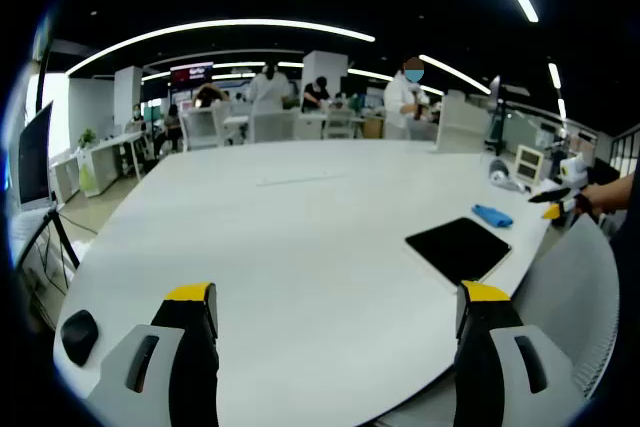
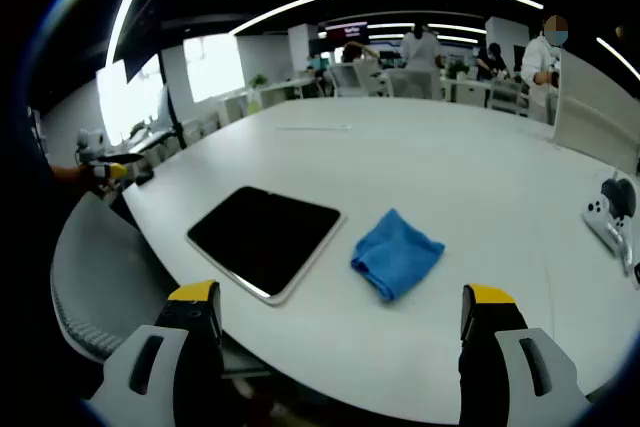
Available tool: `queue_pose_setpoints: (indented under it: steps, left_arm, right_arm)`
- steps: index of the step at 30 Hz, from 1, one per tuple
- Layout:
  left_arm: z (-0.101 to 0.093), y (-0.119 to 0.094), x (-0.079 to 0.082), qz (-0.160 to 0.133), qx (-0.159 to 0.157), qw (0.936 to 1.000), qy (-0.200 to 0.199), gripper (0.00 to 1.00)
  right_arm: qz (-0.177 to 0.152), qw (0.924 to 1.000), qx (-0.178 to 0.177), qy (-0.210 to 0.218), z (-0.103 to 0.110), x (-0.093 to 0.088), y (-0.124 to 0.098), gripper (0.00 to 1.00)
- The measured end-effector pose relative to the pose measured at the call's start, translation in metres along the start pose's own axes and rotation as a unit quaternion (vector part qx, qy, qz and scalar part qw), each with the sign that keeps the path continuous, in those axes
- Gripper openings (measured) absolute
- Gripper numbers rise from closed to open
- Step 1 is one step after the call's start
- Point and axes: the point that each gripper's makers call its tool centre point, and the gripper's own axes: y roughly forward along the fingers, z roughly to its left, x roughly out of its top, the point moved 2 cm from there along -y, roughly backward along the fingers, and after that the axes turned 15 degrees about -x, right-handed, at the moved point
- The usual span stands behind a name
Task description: Wipe the mirror surface with the cleaning cloth until all visible marks leave the cleaned area.
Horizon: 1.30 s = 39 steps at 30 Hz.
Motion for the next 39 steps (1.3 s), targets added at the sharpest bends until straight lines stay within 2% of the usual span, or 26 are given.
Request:
queue_pose_setpoints:
  steps: [12,13,15,29,39]
  left_arm:
    - [-0.003,0.011,-0.001,0.005,-0.011,0.9999,0.001,0.99]
    - [-0.003,0.011,-0.001,0.006,-0.011,0.9999,0.0,0.99]
    - [-0.004,0.012,-0.002,0.005,-0.011,0.9999,-0.003,0.99]
    - [-0.013,0.025,-0.004,0.014,-0.015,0.9998,-0.007,0.99]
    - [-0.021,0.027,-0.001,0.006,-0.019,0.9998,-0.006,0.99]
  right_arm:
    - [-0.001,0.9996,-0.022,0.018,-0.018,0.002,-0.002,1.0]
    - [0.011,0.9994,-0.023,0.024,-0.019,0.0,-0.002,1.0]
    - [0.016,0.9994,-0.022,0.023,-0.02,0.0,0.0,1.0]
    - [-0.009,0.9999,-0.013,0.005,-0.017,0.013,0.006,1.0]
    - [-0.005,0.9996,-0.023,0.016,-0.026,0.007,0.002,1.0]
